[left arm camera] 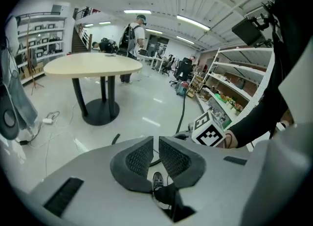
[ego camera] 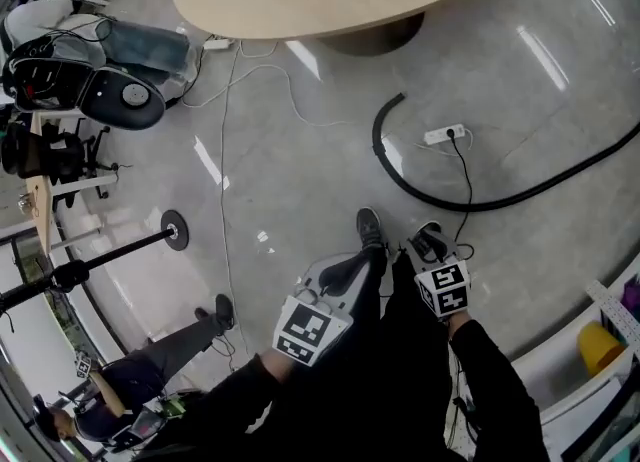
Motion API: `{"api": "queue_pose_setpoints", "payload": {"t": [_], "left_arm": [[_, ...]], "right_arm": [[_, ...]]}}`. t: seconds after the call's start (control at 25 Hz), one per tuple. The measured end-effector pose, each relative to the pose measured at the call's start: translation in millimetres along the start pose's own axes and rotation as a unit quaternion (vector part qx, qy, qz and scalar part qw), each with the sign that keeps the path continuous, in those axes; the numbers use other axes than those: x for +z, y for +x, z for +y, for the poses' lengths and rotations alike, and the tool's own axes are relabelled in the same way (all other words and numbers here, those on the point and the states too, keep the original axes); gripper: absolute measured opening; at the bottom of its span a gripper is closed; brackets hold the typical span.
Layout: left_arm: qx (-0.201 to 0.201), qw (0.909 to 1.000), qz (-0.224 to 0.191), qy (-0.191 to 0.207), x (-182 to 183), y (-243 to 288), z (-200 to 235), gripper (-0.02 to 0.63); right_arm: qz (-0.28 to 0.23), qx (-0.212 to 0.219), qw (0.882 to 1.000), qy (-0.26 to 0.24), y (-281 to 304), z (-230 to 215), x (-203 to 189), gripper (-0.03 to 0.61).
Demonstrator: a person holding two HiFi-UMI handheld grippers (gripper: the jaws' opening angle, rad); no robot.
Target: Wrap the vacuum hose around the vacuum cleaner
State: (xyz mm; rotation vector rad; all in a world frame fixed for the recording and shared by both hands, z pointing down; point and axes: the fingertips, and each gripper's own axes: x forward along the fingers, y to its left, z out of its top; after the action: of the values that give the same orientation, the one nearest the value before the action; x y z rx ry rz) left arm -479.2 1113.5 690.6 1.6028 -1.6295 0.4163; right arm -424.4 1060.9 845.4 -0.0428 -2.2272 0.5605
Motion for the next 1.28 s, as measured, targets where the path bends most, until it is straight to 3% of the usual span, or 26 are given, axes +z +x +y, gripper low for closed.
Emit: {"api": "queue_pose_setpoints", "payload": {"t": [0.28,0.48,0.6,0.76,0.96,1.16,1.28], "left_arm": [[-0.009,0.9995,0.027,-0.013,-64,85,66,0.039],[-0.001,0.9960,0.070,-0.055,-130,143,135,0.201],[0.005,0.9945,0.073,-0.075,-163,176,170,0.224],[0.010,0.9920,0.079,-0.098,-207,217,214,0.238],[0.034,0.9932,0.046,-0.101,-254,257,270,0.238],[0.082,0.9788,0.012,-0.187,-287,256,322,0.236],[0.096,0.9721,0.004,-0.214,-301,248,344,0.236]], "right_arm": [[0.056,-0.022,0.998,-0.011,131,-83,-76,0.137],[0.103,-0.040,0.994,-0.010,227,-137,-124,0.196],[0.148,-0.047,0.988,-0.024,282,-165,-158,0.252],[0.191,-0.031,0.980,-0.056,352,-179,-193,0.258],[0.222,-0.031,0.967,-0.119,434,-197,-236,0.258],[0.268,-0.032,0.949,-0.161,504,-218,-287,0.258],[0.288,-0.042,0.940,-0.178,529,-232,-305,0.258]]}}
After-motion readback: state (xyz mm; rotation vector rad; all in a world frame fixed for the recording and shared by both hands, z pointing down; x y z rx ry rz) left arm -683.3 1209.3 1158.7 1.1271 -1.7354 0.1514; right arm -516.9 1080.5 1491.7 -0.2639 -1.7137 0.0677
